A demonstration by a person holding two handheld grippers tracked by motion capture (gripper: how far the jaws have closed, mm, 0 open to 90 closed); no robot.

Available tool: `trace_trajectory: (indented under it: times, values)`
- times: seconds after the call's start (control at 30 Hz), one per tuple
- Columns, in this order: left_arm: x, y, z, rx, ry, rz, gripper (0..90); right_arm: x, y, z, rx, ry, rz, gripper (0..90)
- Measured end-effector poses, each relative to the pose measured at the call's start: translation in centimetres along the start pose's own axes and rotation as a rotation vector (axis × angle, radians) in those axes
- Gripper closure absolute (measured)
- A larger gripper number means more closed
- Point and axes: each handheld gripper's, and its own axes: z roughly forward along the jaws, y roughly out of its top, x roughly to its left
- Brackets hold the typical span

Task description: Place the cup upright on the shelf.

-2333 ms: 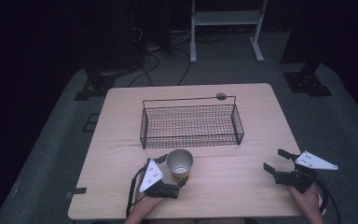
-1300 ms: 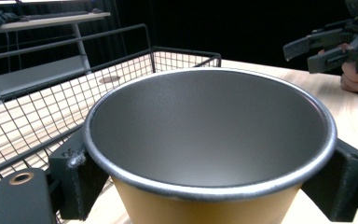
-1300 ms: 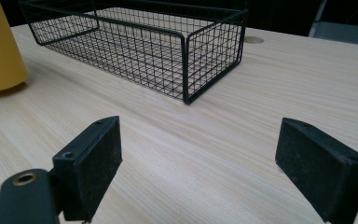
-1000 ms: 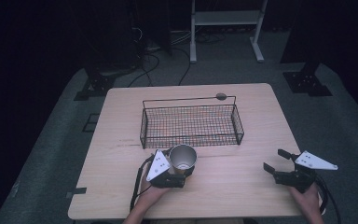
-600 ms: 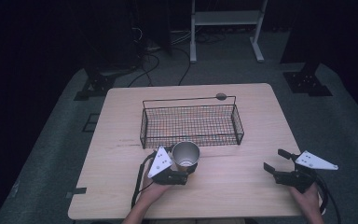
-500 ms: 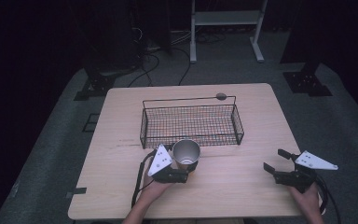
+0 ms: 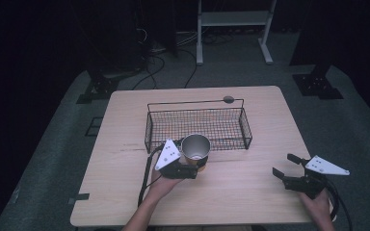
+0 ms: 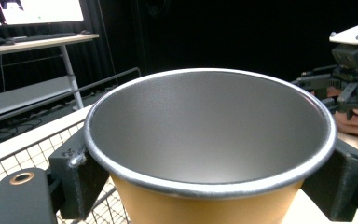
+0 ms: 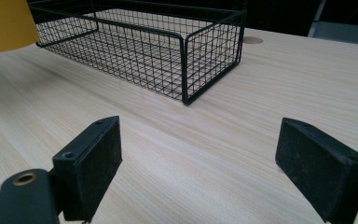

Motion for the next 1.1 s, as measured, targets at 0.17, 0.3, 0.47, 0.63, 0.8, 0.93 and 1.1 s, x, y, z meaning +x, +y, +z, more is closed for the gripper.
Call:
trace_trajectory:
  times: [0.17, 0.3, 0.47, 0.63, 0.8, 0.93, 1.1]
  values:
    - [0.4, 0.9, 0.4, -0.005, -0.001, 0.01, 12.7, 0.0, 0.0, 0.0, -0.002, 0.001, 0.0, 13.4]
    - [0.9, 1.7, 0.6, -0.008, -0.006, 0.008, 12.8, 0.0, 0.0, 0.0, -0.001, 0.001, 0.001, 13.4]
    - [1.6, 2.7, 1.0, -0.016, -0.007, 0.007, 12.7, 0.0, 0.0, 0.0, 0.0, 0.0, 0.002, 13.4]
    - [2.3, 3.4, 1.4, -0.013, -0.008, 0.009, 12.8, 0.0, 0.0, 0.0, -0.003, 0.001, 0.003, 13.4]
    - [2.9, 3.8, 1.9, -0.012, -0.007, 0.001, 12.8, -0.1, 0.0, -0.1, -0.004, 0.002, 0.007, 13.4]
    - [3.4, 4.4, 2.4, -0.017, -0.008, 0.001, 12.8, 0.0, 0.0, 0.0, -0.004, 0.002, 0.004, 13.4]
    - [3.9, 5.2, 3.0, -0.011, -0.011, 0.02, 12.8, 0.0, 0.0, -0.1, -0.006, 0.004, 0.008, 13.4]
